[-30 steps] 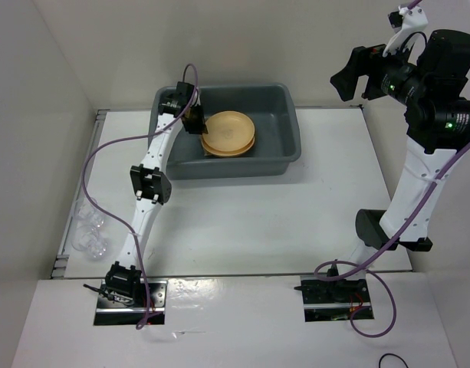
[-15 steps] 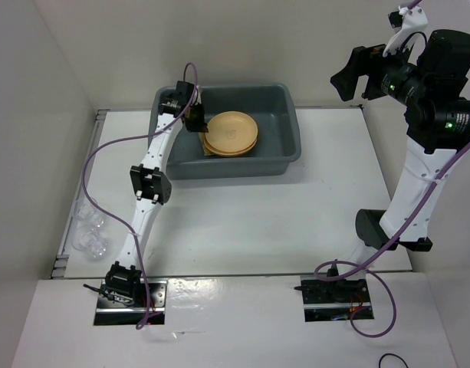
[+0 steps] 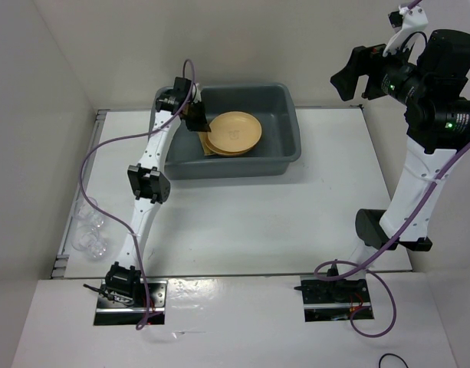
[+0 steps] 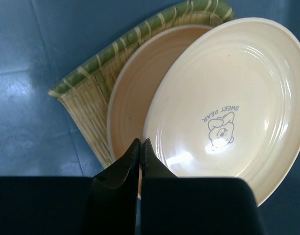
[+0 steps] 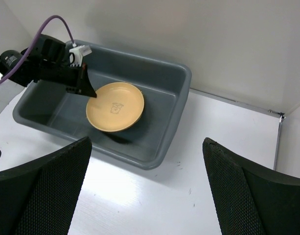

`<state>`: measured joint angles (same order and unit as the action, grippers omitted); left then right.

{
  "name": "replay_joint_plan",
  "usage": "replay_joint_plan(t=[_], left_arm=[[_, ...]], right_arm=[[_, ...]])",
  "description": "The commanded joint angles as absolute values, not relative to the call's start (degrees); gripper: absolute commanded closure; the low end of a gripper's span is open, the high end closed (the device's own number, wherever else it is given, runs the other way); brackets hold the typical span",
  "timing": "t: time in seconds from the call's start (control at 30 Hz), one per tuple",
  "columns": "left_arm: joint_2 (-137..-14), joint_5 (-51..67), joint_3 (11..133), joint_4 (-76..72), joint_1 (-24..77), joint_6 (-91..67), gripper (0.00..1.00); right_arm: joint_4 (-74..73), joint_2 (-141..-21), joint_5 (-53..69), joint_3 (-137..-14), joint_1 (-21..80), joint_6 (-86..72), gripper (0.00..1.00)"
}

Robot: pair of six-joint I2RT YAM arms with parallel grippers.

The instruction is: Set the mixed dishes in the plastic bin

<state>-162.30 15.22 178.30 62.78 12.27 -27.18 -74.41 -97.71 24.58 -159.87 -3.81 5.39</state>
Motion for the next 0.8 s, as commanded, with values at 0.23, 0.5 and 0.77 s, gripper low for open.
replay_joint_plan(t=[0.23, 0.5, 0.77], left_arm=[[-159.1, 15.5, 179.6, 69.9, 12.6, -26.6, 0.89], [-155.7, 8.2, 179.6, 69.8, 12.6, -27.2, 0.00], [-147.1, 17.5, 179.6, 58.4, 14.4, -27.8, 0.00]], right_arm=[[-74.3, -98.8, 24.7, -162.4, -4.2, 4.9, 0.02], [-74.3, -98.8, 25.2, -162.4, -4.2, 4.9, 0.02], [-74.3, -98.8, 25.2, -163.0, -4.2, 4.9, 0.02]])
